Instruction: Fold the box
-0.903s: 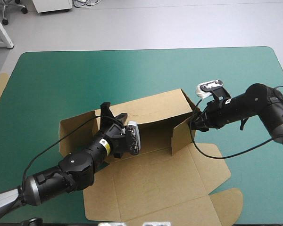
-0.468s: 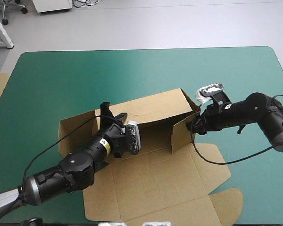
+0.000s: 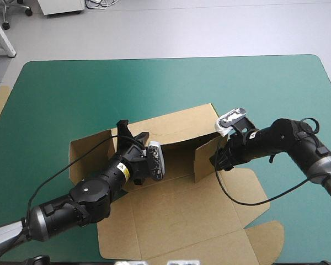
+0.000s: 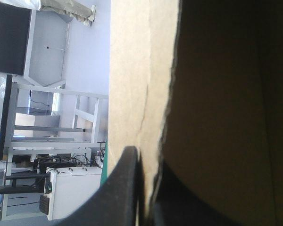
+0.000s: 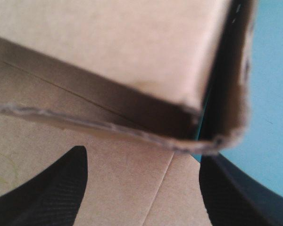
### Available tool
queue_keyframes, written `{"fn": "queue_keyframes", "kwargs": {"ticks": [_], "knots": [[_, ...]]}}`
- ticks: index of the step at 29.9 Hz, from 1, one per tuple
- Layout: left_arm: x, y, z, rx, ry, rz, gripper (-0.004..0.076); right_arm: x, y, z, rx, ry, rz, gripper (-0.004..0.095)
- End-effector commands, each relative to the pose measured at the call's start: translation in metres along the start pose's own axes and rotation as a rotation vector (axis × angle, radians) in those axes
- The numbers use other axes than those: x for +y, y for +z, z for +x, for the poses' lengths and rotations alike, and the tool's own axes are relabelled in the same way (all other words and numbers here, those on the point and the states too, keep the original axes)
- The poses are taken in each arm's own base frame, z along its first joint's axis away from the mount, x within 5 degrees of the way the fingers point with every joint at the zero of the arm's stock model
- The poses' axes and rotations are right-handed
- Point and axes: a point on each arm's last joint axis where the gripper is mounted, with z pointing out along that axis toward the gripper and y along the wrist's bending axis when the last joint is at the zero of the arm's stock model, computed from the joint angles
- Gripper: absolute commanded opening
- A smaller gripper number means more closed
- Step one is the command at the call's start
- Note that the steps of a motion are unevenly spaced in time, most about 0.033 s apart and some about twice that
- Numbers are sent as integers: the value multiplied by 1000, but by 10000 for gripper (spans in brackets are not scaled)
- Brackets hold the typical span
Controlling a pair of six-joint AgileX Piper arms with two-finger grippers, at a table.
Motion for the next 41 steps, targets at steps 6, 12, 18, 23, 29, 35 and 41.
{"fn": "queue_keyframes", "kwargs": {"ticks": [6, 12, 18, 23, 29, 35, 41], "knots": [[-4, -1, -6, -42, -96, 42, -11, 7, -11, -11, -90, -37, 58, 641], [-4, -1, -6, -42, -101, 42, -11, 6, -11, -13, -111, -34, 70, 659], [-4, -1, -6, -42, -102, 42, -11, 5, -12, -14, -126, -34, 80, 712], [-3, -1, -5, -31, -106, 39, -11, 4, -12, -16, -144, -27, 90, 718], [-3, -1, -5, -31, -106, 39, -10, 3, -12, -21, -194, 10, 91, 718], [-3, -1, -5, -30, -103, 36, -11, -1, 3, -19, -176, 22, 86, 716], [-3, -1, -5, -29, -102, 35, -11, -5, 13, -20, -164, 22, 83, 716]]}}
